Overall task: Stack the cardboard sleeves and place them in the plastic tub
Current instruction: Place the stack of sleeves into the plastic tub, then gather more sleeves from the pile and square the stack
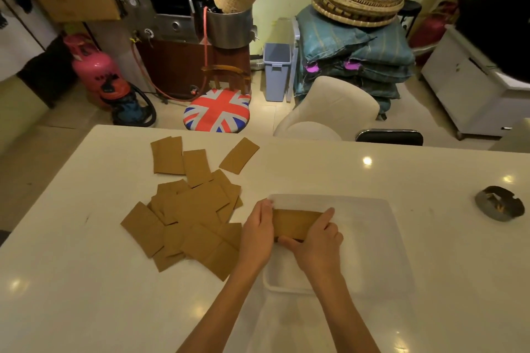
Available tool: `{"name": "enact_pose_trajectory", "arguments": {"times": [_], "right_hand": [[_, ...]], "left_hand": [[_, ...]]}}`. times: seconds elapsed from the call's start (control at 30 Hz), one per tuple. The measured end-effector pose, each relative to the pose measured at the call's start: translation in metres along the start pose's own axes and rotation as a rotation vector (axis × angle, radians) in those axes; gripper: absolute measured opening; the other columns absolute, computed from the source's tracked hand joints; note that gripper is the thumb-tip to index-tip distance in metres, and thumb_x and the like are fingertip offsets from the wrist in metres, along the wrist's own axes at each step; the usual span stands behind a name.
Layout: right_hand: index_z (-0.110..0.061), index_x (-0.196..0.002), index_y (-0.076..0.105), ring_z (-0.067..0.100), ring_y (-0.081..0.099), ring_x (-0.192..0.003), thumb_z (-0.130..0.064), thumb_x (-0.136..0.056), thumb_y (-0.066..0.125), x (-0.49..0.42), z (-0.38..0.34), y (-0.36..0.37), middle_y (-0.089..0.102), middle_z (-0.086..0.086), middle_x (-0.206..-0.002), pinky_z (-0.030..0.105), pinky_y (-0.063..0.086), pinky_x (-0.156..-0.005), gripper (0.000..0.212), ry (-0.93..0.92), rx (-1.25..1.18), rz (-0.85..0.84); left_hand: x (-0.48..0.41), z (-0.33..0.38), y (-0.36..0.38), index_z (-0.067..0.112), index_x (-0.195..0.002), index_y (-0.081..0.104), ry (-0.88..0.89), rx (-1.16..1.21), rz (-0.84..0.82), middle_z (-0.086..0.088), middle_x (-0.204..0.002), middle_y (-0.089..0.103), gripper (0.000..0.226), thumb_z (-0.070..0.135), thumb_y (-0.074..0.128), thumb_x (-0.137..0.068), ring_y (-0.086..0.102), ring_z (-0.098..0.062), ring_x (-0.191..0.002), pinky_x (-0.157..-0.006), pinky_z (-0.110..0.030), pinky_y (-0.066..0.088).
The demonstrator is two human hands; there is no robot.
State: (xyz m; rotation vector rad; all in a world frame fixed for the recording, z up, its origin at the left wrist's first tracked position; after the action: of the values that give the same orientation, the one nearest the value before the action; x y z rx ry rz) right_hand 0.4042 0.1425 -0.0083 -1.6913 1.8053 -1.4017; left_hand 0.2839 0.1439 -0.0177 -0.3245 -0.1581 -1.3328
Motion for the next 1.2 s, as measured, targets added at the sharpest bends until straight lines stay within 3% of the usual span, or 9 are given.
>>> {"name": "enact_pose_trajectory", "arguments": {"times": [0.17,0.33,0.47,0.57,0.67,0.73,0.87,1.0,1.2], "right_hand": [[-0.005,-0.154,-0.003,0.038,0.013,-0.146,-0.059,-0.082,0.064,0.014,0.004,-0.022,0.016,0.02,-0.158,0.043,0.024,-0.118,0.112,-0.058,0.206,0.045],[-0.016,-0.131,0.056,0.026,0.051,-0.12,-0.03,-0.096,0.055,0.051,-0.045,-0.057,0.06,0.005,-0.127,0.039,0.041,-0.1,0.038,-0.339,-0.162,0.338],[-0.028,-0.112,0.062,0.006,0.059,-0.096,-0.027,-0.098,0.052,0.068,-0.116,-0.04,0.064,-0.011,-0.105,0.019,0.046,-0.078,0.017,-0.503,-0.227,0.076],[-0.026,-0.133,0.051,0.02,0.05,-0.121,-0.03,-0.093,0.059,0.048,-0.165,0.024,0.056,0.0,-0.131,0.032,0.045,-0.097,0.041,-0.653,0.2,-0.142],[-0.036,-0.154,0.0,0.043,-0.001,-0.147,-0.043,-0.078,0.075,0.03,-0.187,0.09,0.0,0.012,-0.162,0.058,0.011,-0.116,0.107,-0.645,0.595,-0.337],[-0.04,-0.151,-0.019,0.044,-0.019,-0.146,-0.053,-0.071,0.079,0.02,-0.188,0.114,-0.023,0.01,-0.161,0.063,-0.002,-0.115,0.127,-0.587,0.656,-0.407],[-0.038,-0.153,0.006,0.04,0.014,-0.144,-0.069,-0.062,0.074,0.025,-0.18,0.132,0.015,0.011,-0.158,0.056,0.028,-0.112,0.118,-0.56,0.655,-0.206],[-0.027,-0.142,0.032,0.031,0.033,-0.13,-0.079,-0.073,0.053,0.039,-0.17,0.142,0.039,0.007,-0.14,0.042,0.04,-0.103,0.089,-0.558,0.541,-0.02],[-0.026,-0.15,0.022,0.025,0.027,-0.135,-0.057,-0.07,0.076,0.053,-0.152,0.142,0.027,0.003,-0.144,0.04,0.032,-0.114,0.102,-0.507,0.339,-0.345]], "left_hand": [[0.006,0.008,-0.01,0.034,-0.148,0.038,-0.053,0.076,-0.07,0.019,-0.142,0.042,0.047,0.049,0.035,-0.103,0.037,0.0,-0.131,-0.105,-0.021,0.03],[0.024,0.017,-0.059,0.038,-0.14,0.047,0.101,-0.05,0.098,0.025,-0.132,0.052,0.038,0.046,0.039,-0.103,0.048,0.009,-0.119,-0.1,-0.018,0.038],[0.014,-0.005,-0.143,0.037,-0.129,0.054,0.214,-0.287,0.39,0.011,-0.125,0.059,0.028,0.029,0.048,-0.103,0.053,-0.004,-0.113,-0.096,-0.026,0.042],[-0.01,-0.032,-0.199,0.028,-0.14,0.048,0.189,-0.645,0.487,-0.006,-0.146,0.048,0.046,0.044,0.041,-0.098,0.038,-0.028,-0.137,-0.114,-0.045,0.031],[-0.025,-0.063,-0.223,0.033,-0.154,0.025,0.094,-0.869,0.322,-0.008,-0.165,0.013,0.07,0.063,0.022,-0.091,0.005,-0.034,-0.152,-0.122,-0.052,0.004],[-0.025,-0.079,-0.226,0.032,-0.155,0.025,0.112,-0.912,0.24,-0.012,-0.164,0.015,0.071,0.063,0.02,-0.091,0.009,-0.037,-0.151,-0.123,-0.055,0.008],[-0.02,-0.088,-0.239,0.029,-0.142,0.047,0.23,-0.826,0.268,-0.011,-0.155,0.034,0.055,0.054,0.034,-0.095,0.033,-0.036,-0.14,-0.116,-0.051,0.03],[-0.018,-0.087,-0.266,0.043,-0.15,0.024,0.176,-0.86,0.137,-0.001,-0.162,0.015,0.077,0.081,0.033,-0.084,0.019,-0.026,-0.146,-0.118,-0.043,0.02],[-0.027,-0.065,-0.292,0.03,-0.155,0.013,0.058,-0.851,-0.074,-0.002,-0.139,0.042,0.111,0.068,0.073,-0.069,0.041,-0.021,-0.125,-0.104,-0.034,0.037]]}}
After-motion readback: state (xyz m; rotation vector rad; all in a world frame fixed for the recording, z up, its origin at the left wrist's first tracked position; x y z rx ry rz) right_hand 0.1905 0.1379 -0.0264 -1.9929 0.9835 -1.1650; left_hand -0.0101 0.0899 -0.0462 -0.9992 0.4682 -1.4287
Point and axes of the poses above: each hand's wrist, its own x-axis away from the middle knuckle, its own y-axis out of the palm, z = x × y, the point moved 2 cm from there along -x, towards the middle knuckle
